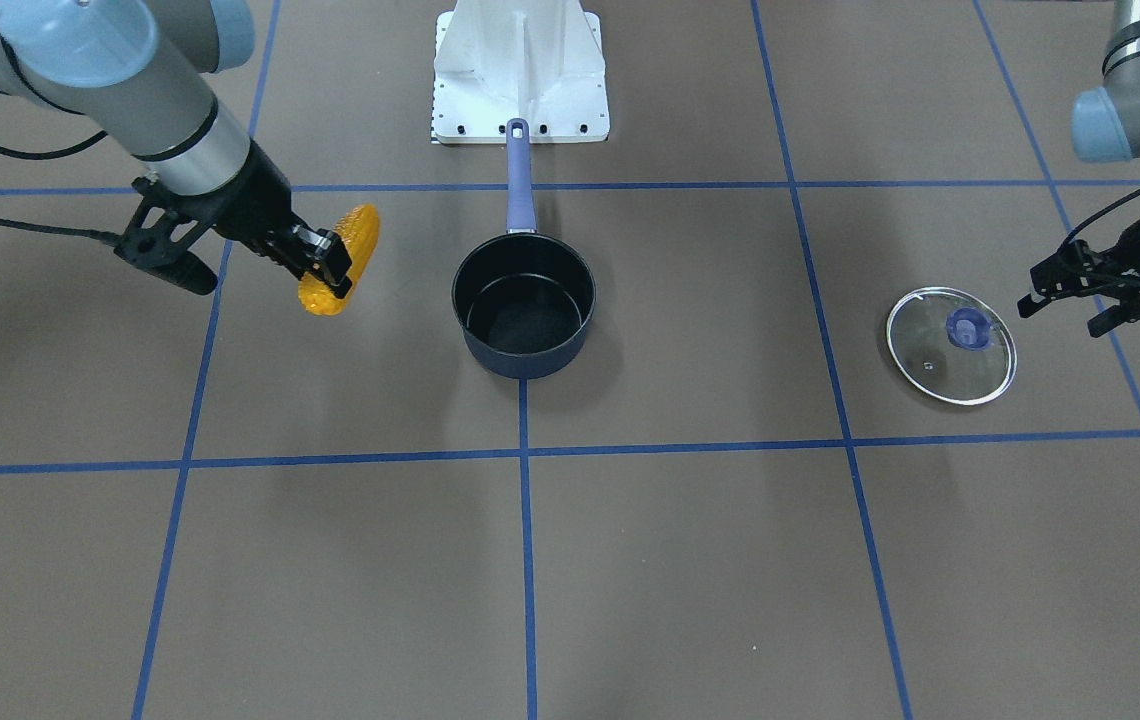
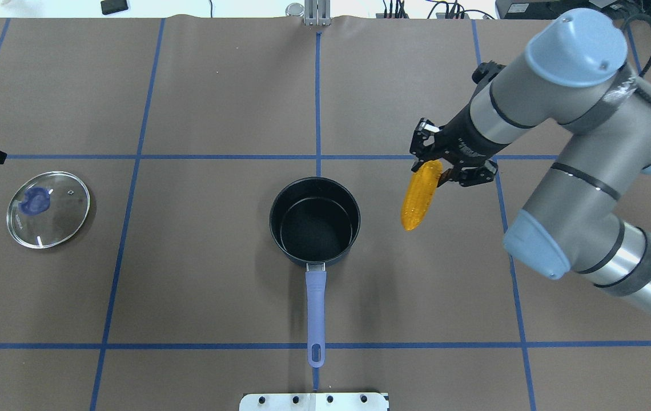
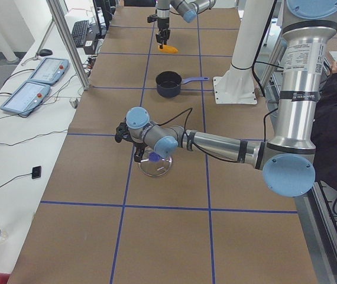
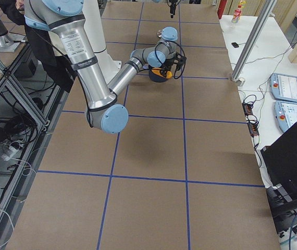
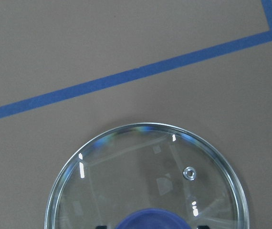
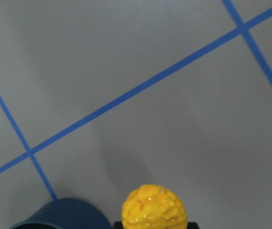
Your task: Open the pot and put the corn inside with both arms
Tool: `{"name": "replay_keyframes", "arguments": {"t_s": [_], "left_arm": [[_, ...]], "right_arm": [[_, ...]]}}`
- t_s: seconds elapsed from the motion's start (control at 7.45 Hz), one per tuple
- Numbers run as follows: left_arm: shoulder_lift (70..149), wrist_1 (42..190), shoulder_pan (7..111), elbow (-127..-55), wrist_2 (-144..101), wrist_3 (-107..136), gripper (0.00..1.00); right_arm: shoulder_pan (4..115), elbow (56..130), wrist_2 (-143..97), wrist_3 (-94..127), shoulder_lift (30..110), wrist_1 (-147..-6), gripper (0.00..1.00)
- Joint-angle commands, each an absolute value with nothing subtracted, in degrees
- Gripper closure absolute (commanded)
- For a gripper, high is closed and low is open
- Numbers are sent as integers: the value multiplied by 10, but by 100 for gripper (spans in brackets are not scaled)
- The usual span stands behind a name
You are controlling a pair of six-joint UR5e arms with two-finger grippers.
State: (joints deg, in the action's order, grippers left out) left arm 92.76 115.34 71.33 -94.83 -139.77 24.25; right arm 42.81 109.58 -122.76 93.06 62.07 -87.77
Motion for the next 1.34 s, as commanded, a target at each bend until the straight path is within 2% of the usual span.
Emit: {"name": "replay_keyframes", "arguments": {"t_s": [0.0, 0.13, 0.81, 1.21], "left_arm": [[928, 1086, 765, -947, -1418, 130, 2], [929, 1049, 789, -950, -1420, 84, 2], [921, 1043, 810, -949, -1432, 62, 2], [922, 1031, 823, -945, -1440, 37, 2]], "right_arm": [[354, 1088, -1163, 950, 554, -934, 65], [346, 1071, -1157, 954, 533, -935, 65], [327, 939, -1130, 946, 435, -929, 66], [319, 890, -1111, 947, 436, -857, 66]]}}
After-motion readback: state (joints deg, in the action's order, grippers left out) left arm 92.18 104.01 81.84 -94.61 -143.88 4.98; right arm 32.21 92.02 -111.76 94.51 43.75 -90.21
